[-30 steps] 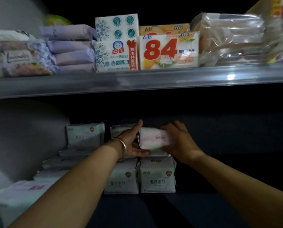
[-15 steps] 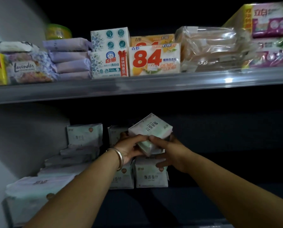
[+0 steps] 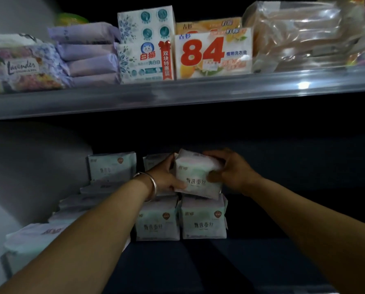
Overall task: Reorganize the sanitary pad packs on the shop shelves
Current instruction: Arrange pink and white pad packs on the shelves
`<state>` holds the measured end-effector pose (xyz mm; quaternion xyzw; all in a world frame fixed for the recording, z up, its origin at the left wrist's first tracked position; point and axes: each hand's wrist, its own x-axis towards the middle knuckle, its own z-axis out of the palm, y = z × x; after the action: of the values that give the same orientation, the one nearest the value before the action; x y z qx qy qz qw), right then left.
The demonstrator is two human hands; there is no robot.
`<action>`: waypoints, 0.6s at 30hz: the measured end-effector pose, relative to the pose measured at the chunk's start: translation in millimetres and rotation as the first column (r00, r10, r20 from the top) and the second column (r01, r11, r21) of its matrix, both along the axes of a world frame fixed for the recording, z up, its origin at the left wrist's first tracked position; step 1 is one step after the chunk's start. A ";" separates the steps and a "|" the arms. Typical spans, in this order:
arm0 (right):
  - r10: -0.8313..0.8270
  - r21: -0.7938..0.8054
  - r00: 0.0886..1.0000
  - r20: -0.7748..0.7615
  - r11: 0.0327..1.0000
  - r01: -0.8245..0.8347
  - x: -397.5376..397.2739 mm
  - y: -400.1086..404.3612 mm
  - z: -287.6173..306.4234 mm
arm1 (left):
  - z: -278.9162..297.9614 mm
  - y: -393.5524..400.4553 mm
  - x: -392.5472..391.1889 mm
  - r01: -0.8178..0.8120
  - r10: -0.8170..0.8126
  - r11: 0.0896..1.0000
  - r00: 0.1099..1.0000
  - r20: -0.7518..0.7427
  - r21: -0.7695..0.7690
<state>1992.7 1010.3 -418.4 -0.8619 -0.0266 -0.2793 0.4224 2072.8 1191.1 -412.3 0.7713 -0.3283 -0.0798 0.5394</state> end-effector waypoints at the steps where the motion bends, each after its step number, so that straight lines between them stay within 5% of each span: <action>1: -0.004 0.067 1.000 0.027 0.998 0.002 3.4 -0.7 -1.8 | -2.1 -1.3 0.2 -0.013 0.012 0.999 1.000 -0.025 -0.034; 5: 0.118 0.420 0.991 0.057 0.898 -0.131 6.7 -3.4 -14.6 | -7.7 -5.3 1.5 -0.010 -0.010 0.991 0.989 -0.149 -0.135; 10: 0.057 0.497 0.997 0.057 0.864 -0.077 30.0 -11.9 -24.2 | -15.2 -11.3 16.1 -0.054 0.046 0.993 0.997 -0.068 -0.107; 14: -0.107 0.495 0.993 0.058 0.867 0.064 52.2 -22.4 -24.1 | -28.0 -12.9 54.8 -0.335 0.312 0.937 0.930 0.195 0.095; 18: -0.158 0.465 0.987 0.009 0.875 0.136 71.4 -19.5 -26.8 | -36.6 -17.6 73.9 -0.432 0.388 0.887 0.888 0.248 0.163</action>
<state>2064.1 990.8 -445.2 -0.7290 0.0964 -0.3288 0.5925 2146.7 1173.5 -448.9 0.8807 -0.2013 0.0831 0.4207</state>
